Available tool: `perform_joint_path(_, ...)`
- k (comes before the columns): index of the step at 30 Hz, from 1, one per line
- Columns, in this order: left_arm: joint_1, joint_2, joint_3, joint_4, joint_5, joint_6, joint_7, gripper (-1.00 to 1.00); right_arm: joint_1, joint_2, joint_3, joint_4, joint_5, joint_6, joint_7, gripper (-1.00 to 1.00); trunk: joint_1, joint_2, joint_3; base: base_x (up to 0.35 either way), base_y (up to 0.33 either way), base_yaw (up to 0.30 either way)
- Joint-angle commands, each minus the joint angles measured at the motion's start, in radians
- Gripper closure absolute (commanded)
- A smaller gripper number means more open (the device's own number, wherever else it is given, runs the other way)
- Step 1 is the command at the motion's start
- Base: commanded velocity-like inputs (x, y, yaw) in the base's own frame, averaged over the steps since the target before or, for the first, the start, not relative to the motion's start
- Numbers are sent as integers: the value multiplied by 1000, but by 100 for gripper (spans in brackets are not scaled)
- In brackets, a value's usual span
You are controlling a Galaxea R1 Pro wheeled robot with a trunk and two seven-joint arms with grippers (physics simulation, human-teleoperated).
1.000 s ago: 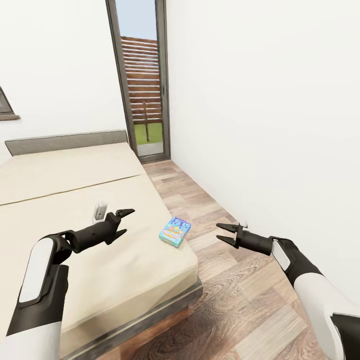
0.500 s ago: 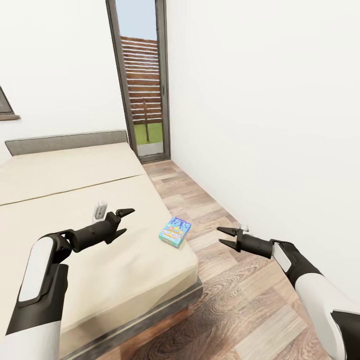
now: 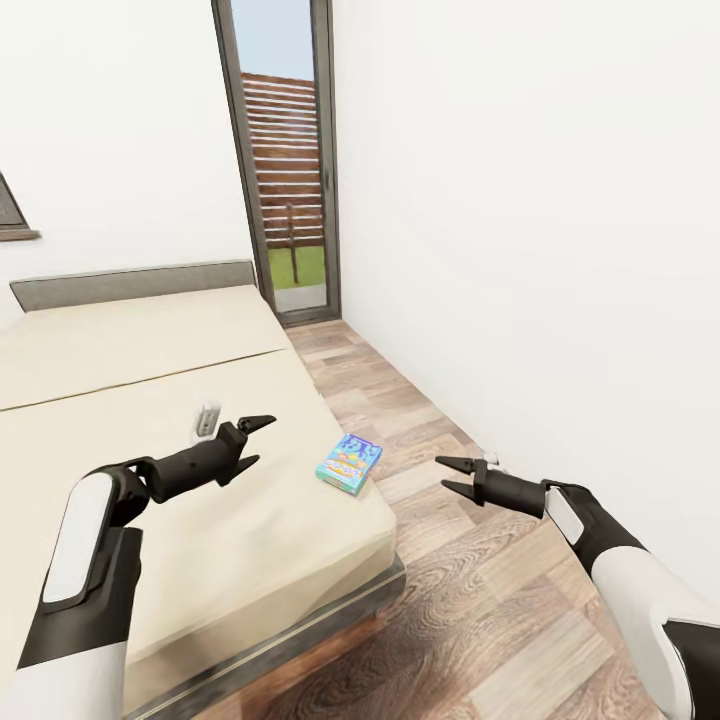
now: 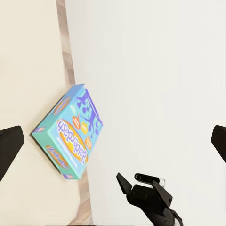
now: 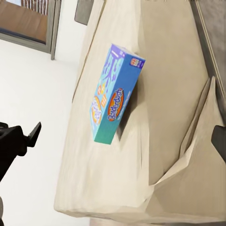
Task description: Put all the toys in the child's room - the three board games (two on the bed and one on the table), the two jigsaw puzzles on the table, and the tennis ball on the table - inside the toy box on the table in the child's room.
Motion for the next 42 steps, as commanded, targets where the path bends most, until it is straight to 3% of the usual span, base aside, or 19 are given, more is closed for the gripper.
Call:
perform_joint_path(1,-1,-3,-5,-1,10,3,10,-100,-1,0,-2,0,-6,4,1,-100,0,0,-1,0,0,0)
perform_joint_path(10,0,-12,-49,-4,14,1,9,-100,0,-5,-1,-5,-57,2,5,-100,0,0,-1,0,0,0)
perform_joint_path(15,0,-14,-56,-5,26,2,2,-100,2,-7,-2,-7,-72,3,7,-100,0,0,-1,0,0,0)
perform_joint_path(21,2,-13,-56,-5,60,1,-8,-100,4,-10,-2,-8,-80,3,8,-100,0,0,-1,0,0,0)
perform_joint_path(25,4,-11,-56,-5,85,0,-13,-100,5,-16,-1,-9,-85,3,9,-100,2,-1,-16,0,0,0)
perform_joint_path(28,5,-11,-56,-5,90,0,-14,-100,5,-17,-2,-10,-86,4,10,-100,3,-2,-28,0,0,0)
perform_joint_path(42,7,-13,-73,-5,105,-4,-9,-100,12,-34,-1,-19,-90,4,44,-100,3,-2,-28,0,0,0)
